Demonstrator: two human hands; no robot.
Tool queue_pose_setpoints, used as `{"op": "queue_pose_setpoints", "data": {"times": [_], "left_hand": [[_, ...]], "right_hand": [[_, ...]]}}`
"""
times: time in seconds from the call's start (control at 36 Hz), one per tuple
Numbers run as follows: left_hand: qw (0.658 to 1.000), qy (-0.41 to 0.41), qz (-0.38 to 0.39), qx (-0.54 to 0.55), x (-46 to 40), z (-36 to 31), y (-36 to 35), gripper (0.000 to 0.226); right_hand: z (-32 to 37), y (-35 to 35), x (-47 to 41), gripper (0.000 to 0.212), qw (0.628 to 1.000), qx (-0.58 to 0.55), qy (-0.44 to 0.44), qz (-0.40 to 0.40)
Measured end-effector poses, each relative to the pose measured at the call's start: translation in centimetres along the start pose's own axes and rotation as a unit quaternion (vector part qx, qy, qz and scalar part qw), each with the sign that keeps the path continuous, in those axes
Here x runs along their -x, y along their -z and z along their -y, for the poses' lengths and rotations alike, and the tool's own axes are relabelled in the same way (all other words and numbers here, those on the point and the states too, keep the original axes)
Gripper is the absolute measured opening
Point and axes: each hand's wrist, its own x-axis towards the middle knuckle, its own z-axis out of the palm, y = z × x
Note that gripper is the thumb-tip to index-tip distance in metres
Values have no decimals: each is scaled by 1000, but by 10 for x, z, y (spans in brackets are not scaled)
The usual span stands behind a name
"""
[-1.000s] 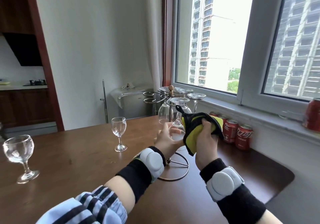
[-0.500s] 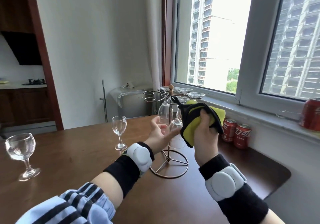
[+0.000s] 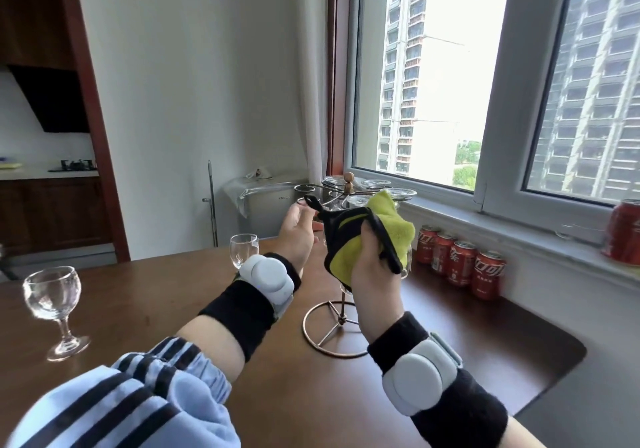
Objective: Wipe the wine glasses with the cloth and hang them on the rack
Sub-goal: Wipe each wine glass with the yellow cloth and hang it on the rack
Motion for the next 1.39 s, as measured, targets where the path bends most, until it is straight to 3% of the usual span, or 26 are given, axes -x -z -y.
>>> {"op": "queue_pose_setpoints", "data": {"times": [0.11,0.25,0.39,0.53,0.69,0.78,0.94,1.14,1.25,1.31,1.39], "left_hand": [[999,13,5,36,-2,-4,2,14],[1000,-6,12,23,-5,0,7,32],[1000,-28,5,10,-4,0,7,19],[999,-39,4,17,1,-1,3,27],[998,-41,25,31,8,-2,-7,46],[998,-49,17,30,11,-1,-13,39],[997,-70,-3,-42,17,0,-27,48],[993,-98,46,-40,27,3,-40,40],[992,-79,78,-55,30,2,-42,42],[992,-75,89,-48,30,3,-41,45],[992,-70,91,-46,29,6,-36,47]], "right_hand": [[-3,-6,1,16,1000,19,-2,-7],[-11,-8,-7,24,998,57,-24,-33],[-16,-6,-19,6,995,89,-4,-47],[-10,-1,-28,8,997,33,-28,-68],[-3,6,-41,29,997,6,-20,-80],[-2,10,-49,40,995,6,-44,-84],[-1,19,-72,49,991,7,-76,-106],[-2,25,-91,54,989,17,-107,-98],[0,29,-98,88,987,-12,-142,-74],[-2,37,-104,95,986,-42,-146,-70],[-8,48,-98,68,982,-125,-132,-52]]}}
